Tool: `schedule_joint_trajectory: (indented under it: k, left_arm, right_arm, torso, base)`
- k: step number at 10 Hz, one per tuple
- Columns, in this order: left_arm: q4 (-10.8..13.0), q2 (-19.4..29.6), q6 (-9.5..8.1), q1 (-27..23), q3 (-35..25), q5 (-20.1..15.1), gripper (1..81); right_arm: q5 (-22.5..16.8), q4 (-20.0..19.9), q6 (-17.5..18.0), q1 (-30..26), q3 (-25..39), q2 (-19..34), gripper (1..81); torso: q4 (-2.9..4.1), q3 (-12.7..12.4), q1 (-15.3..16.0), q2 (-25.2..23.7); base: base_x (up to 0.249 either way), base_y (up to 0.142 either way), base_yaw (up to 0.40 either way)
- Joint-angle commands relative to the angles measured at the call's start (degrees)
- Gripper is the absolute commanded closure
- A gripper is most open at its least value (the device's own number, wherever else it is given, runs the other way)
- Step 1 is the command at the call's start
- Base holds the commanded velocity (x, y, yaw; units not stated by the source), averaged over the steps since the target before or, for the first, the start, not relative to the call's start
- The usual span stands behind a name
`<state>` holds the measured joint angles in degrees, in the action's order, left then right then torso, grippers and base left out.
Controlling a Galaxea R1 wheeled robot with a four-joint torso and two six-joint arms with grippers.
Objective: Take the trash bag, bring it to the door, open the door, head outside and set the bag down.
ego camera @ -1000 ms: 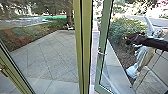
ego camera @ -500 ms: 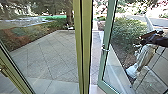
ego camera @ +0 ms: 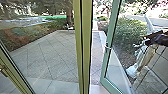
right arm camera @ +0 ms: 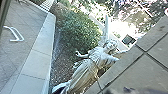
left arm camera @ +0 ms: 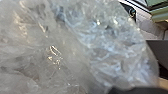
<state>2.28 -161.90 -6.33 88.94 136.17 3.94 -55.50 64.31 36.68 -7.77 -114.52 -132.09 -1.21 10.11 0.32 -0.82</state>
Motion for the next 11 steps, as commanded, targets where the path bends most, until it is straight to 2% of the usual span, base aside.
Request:
schedule_joint_trajectory:
  k: [1,6,8,11]
  left_arm:
    - [-0.08,0.88,-0.18,-1.00,-1.08,-3.76,81.1]
    - [-0.08,0.88,-0.18,-0.74,-1.08,-3.76,81.1]
    - [-0.08,0.88,-0.17,-0.82,-1.34,-3.76,81.1]
    - [0.01,0.96,-0.18,-0.74,-1.43,-3.76,81.1]
  right_arm:
    - [-2.86,4.07,-0.12,-10.11,0.27,0.57,1.0]
    - [-2.59,4.86,-0.21,-9.50,-0.78,2.85,1.0]
    - [-2.15,7.50,-0.82,-9.32,-1.57,5.05,1.0]
    - [-1.63,6.01,-3.28,-9.14,-3.42,7.51,1.0]
  torso:
    - [0.00,0.00,0.00,0.00]
    - [0.00,0.00,0.00,0.00]
    - [0.00,0.00,0.00,0.00]
    - [0.00,0.00,0.00,0.00]
  base:
    - [0.000,0.000,0.000]
    - [0.000,0.000,0.000]
    - [0.000,0.000,0.000]
    - [0.000,0.000,0.000]
